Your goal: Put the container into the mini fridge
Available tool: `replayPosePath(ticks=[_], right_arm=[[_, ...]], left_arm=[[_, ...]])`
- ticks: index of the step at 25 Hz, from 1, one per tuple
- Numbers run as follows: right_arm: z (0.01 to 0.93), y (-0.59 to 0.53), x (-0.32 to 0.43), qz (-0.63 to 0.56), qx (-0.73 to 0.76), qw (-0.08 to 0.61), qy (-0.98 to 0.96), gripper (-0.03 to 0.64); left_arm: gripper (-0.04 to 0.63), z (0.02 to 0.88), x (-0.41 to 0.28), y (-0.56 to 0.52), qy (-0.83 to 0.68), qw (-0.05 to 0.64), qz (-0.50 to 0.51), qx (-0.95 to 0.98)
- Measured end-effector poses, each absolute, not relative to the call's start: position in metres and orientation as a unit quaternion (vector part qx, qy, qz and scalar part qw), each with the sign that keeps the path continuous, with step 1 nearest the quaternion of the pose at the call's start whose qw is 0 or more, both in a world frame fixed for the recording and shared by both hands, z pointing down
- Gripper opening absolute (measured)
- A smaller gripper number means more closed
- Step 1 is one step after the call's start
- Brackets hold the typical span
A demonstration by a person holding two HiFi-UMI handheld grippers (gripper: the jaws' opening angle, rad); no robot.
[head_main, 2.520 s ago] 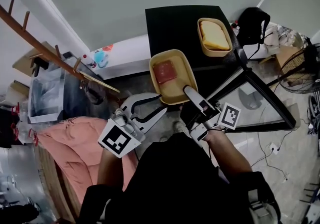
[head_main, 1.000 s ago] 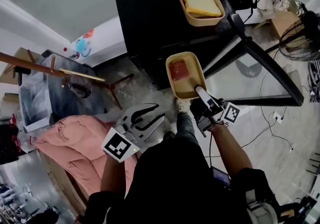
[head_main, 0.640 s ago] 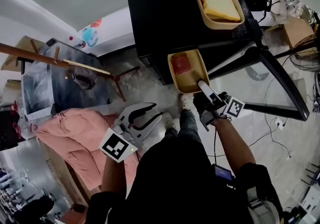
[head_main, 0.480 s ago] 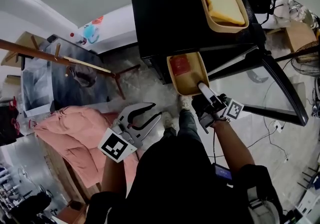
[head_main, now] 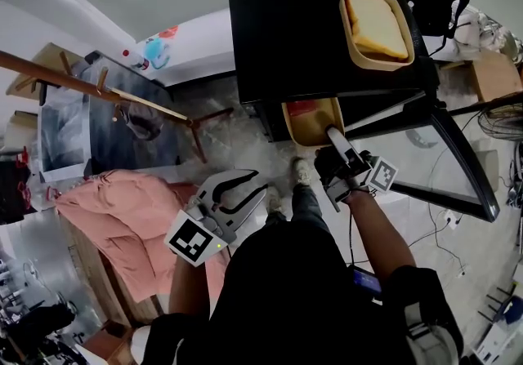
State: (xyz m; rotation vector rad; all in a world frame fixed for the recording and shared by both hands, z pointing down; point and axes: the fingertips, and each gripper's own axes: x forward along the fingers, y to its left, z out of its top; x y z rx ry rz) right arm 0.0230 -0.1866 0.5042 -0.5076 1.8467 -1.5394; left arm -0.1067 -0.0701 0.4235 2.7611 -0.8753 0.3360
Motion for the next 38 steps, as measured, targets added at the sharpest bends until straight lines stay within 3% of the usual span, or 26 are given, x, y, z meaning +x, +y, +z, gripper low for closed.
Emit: replayPosePath(ticks=[25, 29, 38], right_arm=[[0.519, -0.243, -0.005, -0.609, -0.222, 0.305, 0.697, 0.227], [0.513, -0.237, -0.011, -0.597, -0.212, 0.289, 0.718, 0.304], [0.515, -0.214, -0.007, -0.572, -0.235, 0.255, 0.744, 0.311]], left_arm=[[0.112, 0.423, -0.123, -0.073, -0.337, 0.13, 0.103, 0.927], [0.112, 0.424, -0.12, -0.073, -0.332, 0.134, 0.105, 0.928], [0.112, 0.429, -0.11, -0.071, -0.303, 0.135, 0.107, 0.937]])
